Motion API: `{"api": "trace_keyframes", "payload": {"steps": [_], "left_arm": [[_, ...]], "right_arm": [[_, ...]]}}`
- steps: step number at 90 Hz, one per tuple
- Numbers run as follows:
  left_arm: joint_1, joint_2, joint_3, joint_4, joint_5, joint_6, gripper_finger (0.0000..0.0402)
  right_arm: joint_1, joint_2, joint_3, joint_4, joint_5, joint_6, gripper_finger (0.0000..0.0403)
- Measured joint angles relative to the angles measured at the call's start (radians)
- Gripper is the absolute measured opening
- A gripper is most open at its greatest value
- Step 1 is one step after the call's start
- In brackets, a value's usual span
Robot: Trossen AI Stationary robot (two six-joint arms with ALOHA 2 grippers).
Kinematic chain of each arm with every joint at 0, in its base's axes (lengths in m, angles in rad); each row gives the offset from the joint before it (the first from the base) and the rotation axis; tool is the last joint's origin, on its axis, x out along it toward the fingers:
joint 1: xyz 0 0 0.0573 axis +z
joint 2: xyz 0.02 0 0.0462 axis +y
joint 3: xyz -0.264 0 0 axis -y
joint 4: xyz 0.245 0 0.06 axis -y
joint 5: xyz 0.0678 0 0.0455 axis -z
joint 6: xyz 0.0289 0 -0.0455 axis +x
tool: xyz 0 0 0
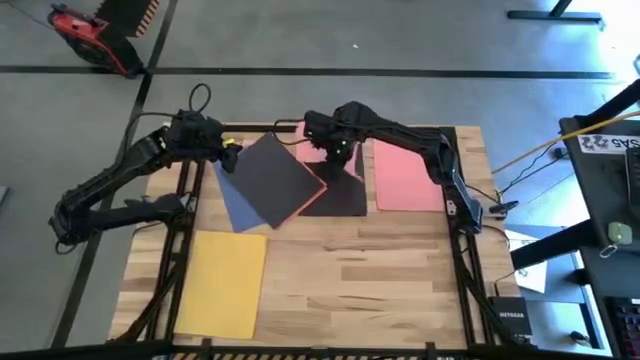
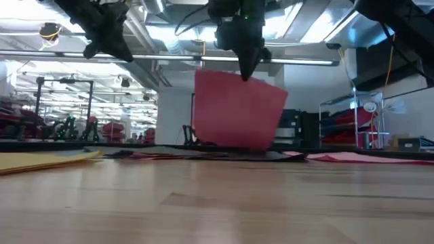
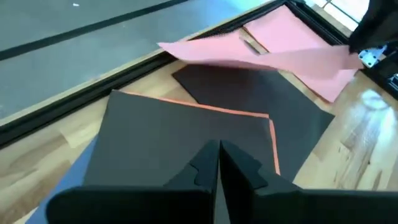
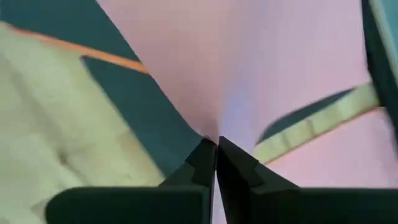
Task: Organize paper
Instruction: Stack the pink paper on top of the stacked pink papers
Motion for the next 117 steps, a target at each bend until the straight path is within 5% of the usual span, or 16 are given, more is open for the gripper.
{"api": "trace_keyframes", "payload": {"steps": [17,35,69,93,117], "left_arm": [[0.001,0.000,0.000,-0.001,0.000,0.000,0.0000],[0.001,0.000,0.000,-0.003,0.000,0.001,0.0000],[0.001,0.000,0.000,0.002,0.000,0.002,0.0000],[0.001,0.000,0.000,0.003,0.000,0.001,0.0000],[0.001,0.000,0.000,0.002,0.000,-0.013,0.0000]], "right_arm": [[0.000,-0.028,-0.111,0.002,-0.072,0.017,0.0000],[-0.015,-0.103,-0.374,0.001,-0.044,0.048,0.0000],[-0.048,-0.445,-0.864,0.151,-0.050,0.209,0.0000],[-0.048,-0.622,-1.066,0.157,-0.010,0.229,0.0000],[-0.046,-0.689,-1.171,0.164,0.087,0.085,0.0000]]}}
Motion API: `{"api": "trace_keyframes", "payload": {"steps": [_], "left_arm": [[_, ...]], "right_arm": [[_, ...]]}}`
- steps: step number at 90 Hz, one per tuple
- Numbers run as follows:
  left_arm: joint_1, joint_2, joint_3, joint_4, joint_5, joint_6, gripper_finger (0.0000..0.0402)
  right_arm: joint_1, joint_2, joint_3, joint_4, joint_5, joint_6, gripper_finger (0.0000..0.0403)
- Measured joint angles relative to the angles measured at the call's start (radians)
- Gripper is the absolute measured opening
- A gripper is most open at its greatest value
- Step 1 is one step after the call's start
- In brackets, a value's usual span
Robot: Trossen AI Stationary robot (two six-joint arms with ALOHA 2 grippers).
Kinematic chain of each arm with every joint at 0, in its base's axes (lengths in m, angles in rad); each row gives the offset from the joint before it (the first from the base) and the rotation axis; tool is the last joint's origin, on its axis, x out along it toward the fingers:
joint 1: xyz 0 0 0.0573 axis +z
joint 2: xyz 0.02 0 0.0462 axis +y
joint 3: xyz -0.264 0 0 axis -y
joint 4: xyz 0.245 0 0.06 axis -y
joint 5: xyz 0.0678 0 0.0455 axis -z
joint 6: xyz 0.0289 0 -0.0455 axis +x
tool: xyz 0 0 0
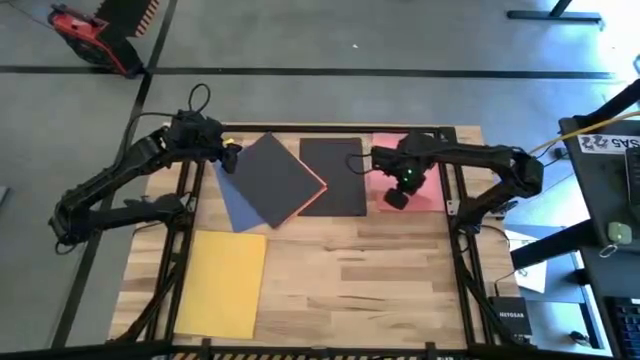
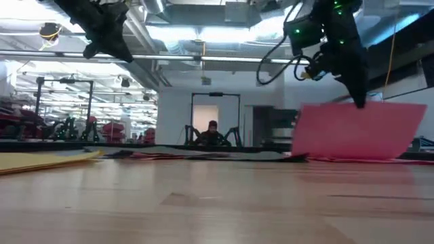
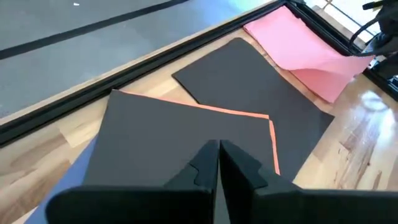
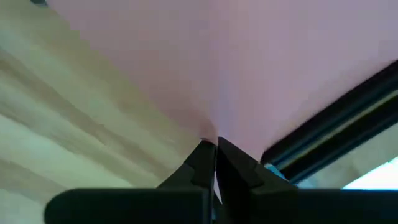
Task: Organize paper
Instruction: Stack the pink paper on top of the stacked pink papers
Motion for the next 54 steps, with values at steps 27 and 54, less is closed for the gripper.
{"api": "trace_keyframes", "payload": {"steps": [27,54], "left_arm": [[0.000,0.000,0.000,-0.001,0.000,-0.013,0.0000],[0.000,0.041,0.000,0.007,0.000,-0.032,0.0000]], "right_arm": [[0.000,-0.037,-0.055,0.000,0.093,-0.157,0.0000],[-0.051,-0.046,-0.080,0.009,0.122,-0.222,0.0000]]}}
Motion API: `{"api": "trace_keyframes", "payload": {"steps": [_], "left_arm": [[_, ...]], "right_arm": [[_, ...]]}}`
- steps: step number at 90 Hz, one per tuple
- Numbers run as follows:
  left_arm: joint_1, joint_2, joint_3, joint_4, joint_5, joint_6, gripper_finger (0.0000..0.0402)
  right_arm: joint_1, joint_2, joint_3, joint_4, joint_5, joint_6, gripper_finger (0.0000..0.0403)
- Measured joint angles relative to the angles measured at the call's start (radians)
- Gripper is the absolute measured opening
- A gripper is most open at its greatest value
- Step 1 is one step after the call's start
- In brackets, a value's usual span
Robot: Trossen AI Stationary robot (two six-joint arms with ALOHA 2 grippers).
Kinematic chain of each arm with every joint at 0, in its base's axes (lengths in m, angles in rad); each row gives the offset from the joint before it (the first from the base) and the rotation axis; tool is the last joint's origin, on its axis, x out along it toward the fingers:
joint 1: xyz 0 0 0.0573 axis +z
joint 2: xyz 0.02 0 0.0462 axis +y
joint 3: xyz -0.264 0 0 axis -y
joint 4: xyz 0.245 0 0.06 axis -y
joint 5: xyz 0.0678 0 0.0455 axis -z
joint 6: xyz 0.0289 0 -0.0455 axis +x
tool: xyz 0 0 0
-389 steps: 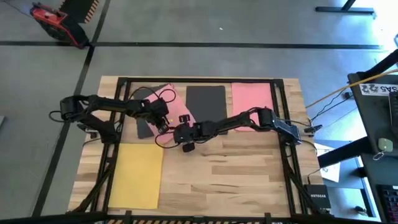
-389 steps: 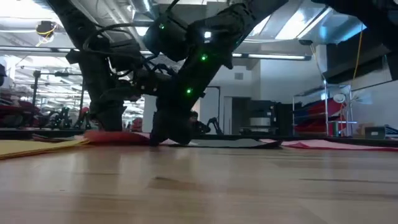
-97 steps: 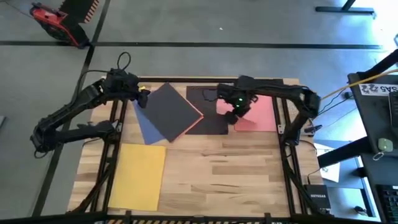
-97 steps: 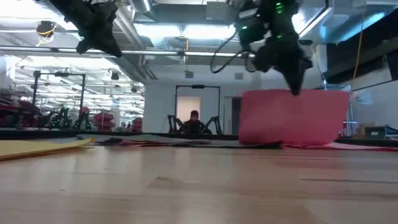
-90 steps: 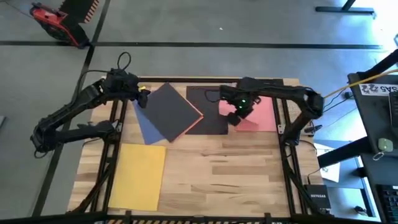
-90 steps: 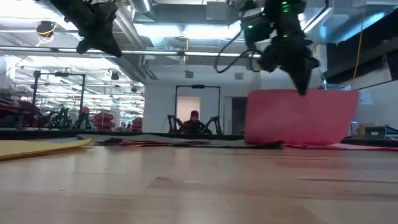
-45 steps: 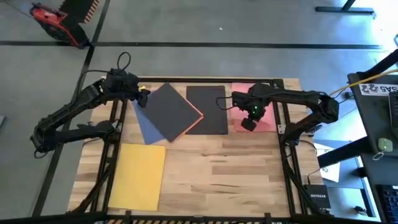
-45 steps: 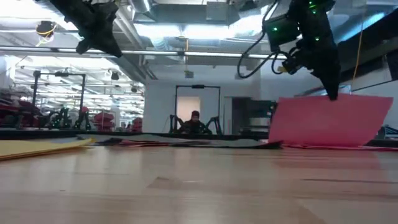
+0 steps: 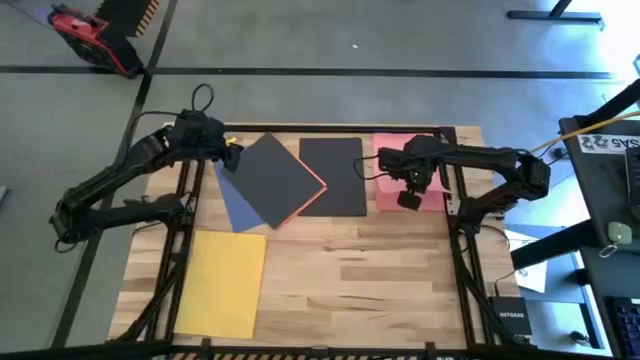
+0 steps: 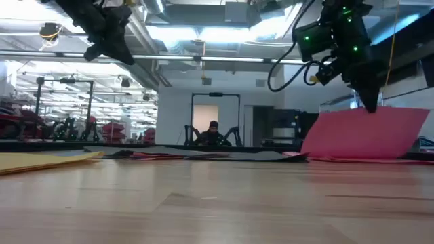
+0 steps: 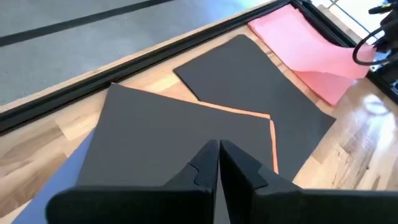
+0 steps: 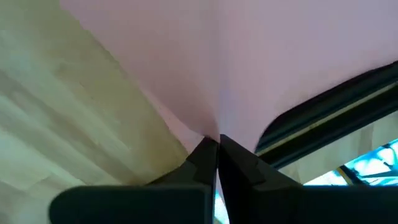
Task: Organize paper
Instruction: Stack the pink paper on top of the stacked pink papers
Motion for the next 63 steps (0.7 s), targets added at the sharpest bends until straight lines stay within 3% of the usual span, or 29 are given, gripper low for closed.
{"api": "trace_keyframes", "payload": {"steps": [26,43,63], "left_arm": [[0.000,0.036,0.000,0.005,0.000,0.000,0.0000],[0.000,0.037,0.000,0.004,0.000,-0.005,0.0000],[0.000,0.037,0.000,0.004,-0.001,-0.008,0.0000]], "right_arm": [[-0.091,0.000,0.000,0.023,0.009,-0.027,0.0000],[-0.094,0.000,0.000,0.023,0.018,-0.023,0.0004],[-0.094,0.000,0.000,0.018,0.001,0.010,0.0073]]}}
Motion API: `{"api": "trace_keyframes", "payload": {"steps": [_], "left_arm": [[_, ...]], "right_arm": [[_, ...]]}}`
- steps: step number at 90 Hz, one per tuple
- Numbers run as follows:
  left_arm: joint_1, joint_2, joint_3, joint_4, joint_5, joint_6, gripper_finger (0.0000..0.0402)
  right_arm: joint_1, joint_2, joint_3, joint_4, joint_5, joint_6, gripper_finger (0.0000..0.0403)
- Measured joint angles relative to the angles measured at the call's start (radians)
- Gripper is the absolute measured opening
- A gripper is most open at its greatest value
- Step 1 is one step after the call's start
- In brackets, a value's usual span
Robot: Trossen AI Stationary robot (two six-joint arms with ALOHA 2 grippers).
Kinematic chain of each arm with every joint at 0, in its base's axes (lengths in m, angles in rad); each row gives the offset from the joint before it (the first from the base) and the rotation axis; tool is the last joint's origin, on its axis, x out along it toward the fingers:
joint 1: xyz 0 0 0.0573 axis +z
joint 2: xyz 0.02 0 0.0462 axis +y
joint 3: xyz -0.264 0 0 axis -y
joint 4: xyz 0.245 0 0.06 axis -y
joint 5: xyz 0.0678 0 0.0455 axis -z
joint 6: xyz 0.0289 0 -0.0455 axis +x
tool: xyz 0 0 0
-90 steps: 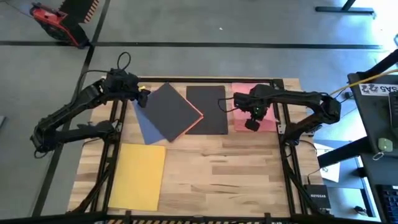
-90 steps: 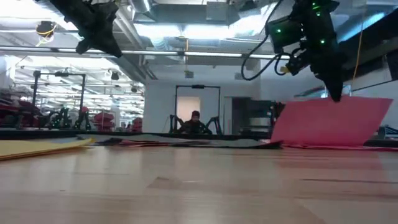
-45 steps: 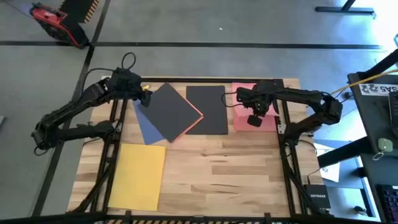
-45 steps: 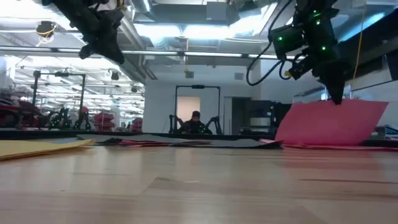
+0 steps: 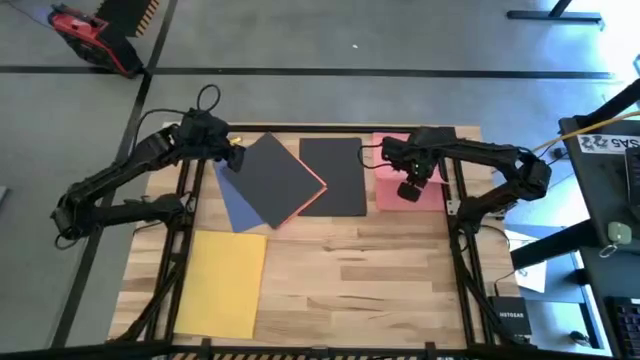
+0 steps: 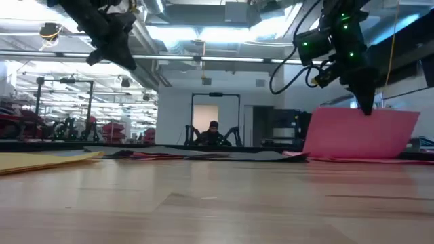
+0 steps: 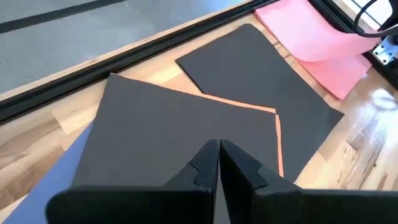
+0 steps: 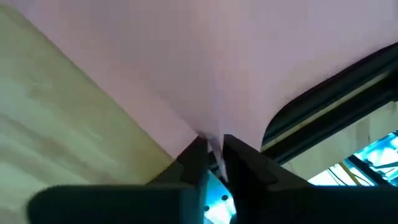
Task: Organize paper
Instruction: Stack the pink paper on top of the stacked pink papers
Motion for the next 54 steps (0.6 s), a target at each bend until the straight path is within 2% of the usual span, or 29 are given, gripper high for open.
{"api": "trace_keyframes", "payload": {"steps": [14,25,38,54], "left_arm": [[0.000,0.000,0.000,0.000,0.000,0.001,0.0001],[0.000,0.000,0.000,-0.001,0.000,0.000,0.0004],[0.000,0.000,0.000,-0.001,0.000,0.000,0.0005],[0.000,0.000,0.000,-0.002,0.000,0.000,0.0006]], "right_arm": [[0.000,0.000,0.000,-0.017,-0.005,0.004,0.0142],[0.000,0.001,0.000,-0.037,-0.009,0.004,0.0179],[0.000,0.001,0.001,-0.055,-0.009,0.003,0.0204],[0.000,0.001,0.001,-0.069,-0.009,0.004,0.0214]]}}
